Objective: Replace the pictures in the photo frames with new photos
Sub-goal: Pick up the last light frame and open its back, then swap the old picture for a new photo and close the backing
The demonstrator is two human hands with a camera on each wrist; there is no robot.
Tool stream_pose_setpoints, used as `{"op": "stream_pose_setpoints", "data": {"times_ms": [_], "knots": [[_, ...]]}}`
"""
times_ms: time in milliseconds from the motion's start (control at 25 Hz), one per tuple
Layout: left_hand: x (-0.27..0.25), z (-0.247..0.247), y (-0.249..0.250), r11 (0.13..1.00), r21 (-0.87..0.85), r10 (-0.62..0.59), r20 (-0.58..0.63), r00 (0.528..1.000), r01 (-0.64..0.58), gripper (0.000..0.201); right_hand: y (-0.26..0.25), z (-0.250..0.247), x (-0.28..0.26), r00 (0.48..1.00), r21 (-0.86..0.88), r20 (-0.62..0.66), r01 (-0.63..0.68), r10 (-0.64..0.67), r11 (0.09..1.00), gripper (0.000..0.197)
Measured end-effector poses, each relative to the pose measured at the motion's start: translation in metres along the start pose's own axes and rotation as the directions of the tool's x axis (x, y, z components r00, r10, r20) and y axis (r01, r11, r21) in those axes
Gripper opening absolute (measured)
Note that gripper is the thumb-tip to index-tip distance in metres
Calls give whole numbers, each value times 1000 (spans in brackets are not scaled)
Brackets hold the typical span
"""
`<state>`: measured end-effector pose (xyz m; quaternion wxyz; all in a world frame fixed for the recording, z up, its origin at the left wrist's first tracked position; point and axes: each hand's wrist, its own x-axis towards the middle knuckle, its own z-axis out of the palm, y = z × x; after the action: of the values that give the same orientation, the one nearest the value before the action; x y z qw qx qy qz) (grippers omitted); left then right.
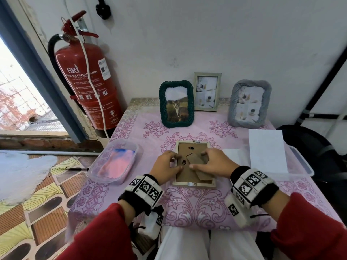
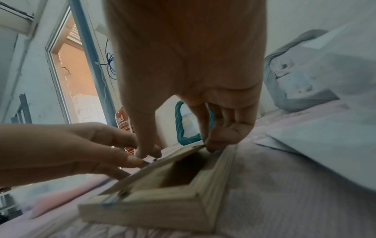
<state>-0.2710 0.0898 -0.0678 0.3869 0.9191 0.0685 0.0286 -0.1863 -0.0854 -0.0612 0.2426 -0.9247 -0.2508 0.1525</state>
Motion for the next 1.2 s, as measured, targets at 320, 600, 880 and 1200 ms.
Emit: {"op": "stream_pose_setpoints", "data": {"times_ms": [320, 600, 880, 1200], "knots": [[-3, 0, -3, 988, -150, -37, -24, 999, 33, 56, 3, 8, -13, 998, 58, -56, 10, -7, 998, 55], [-2, 8, 3, 947, -286, -158, -6, 987, 150, 61, 9, 8, -17, 995, 115, -95, 23, -12, 993, 54], [-8, -7, 2, 828, -523, -201, 63, 978, 204, 57, 14, 3, -8, 979, 279, -201, 36, 22, 960, 37], [-15, -58, -10, 895, -417, -221, -114, 969, 155, 52, 37, 5, -6, 991, 419, 28, -128, 128, 899, 60]]}}
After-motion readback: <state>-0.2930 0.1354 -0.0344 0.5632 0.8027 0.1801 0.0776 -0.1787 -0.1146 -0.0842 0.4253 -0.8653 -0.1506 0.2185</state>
